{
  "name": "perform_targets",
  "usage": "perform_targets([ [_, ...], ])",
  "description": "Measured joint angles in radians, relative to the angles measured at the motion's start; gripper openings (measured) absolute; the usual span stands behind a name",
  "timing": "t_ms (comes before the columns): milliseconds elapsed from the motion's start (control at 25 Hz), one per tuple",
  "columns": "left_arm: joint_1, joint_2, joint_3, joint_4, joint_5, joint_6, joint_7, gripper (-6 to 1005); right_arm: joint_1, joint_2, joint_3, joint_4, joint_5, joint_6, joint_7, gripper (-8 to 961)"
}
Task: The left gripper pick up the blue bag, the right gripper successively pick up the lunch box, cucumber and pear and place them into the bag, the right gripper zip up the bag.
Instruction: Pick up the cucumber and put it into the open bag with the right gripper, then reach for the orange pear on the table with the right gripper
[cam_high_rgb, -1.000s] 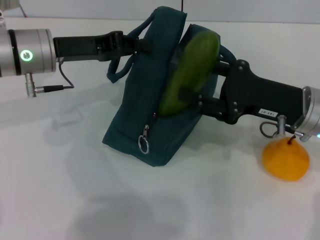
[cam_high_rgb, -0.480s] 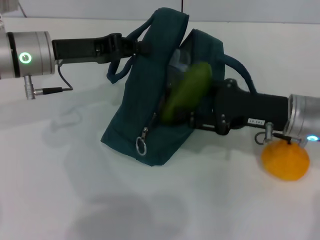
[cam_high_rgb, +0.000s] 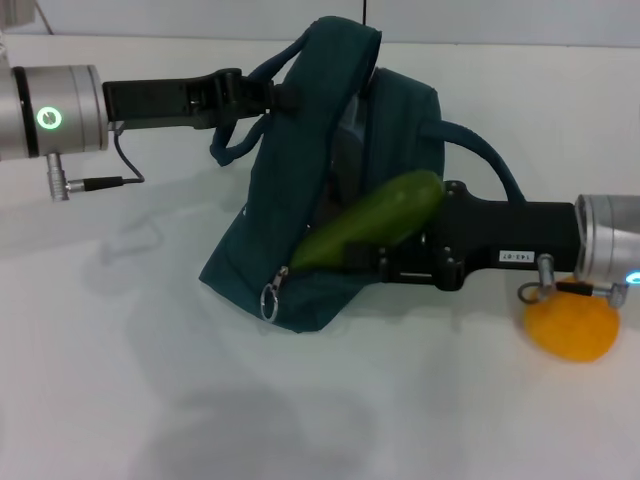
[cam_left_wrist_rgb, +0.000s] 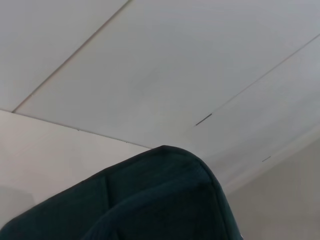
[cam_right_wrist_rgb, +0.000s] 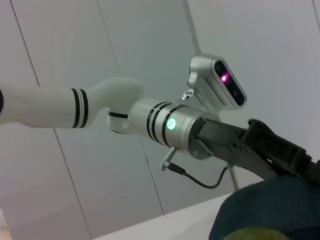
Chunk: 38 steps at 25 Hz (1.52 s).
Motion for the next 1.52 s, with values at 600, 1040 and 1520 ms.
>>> perform_targets([
  [600,0.002,0.0,-0.001,0.0,0.0,0.002,0.002,45,-0.096,-0.011,0.056,-0.119,0.006,-0.003,0.061,827],
  [1040,0.017,0.0,-0.008,0.0,-0.002,-0.001,0.007,45,-0.38,-0.033,0.391,-0.113,0.002,-0.269,-0.286,817],
  [1520,0.027,-0.003,-0.028,-0.013,-0.022,-0.009,0.04,45,-0.43,-0.021,0.394,0.17,0.046,-0.179,-0.624,724],
])
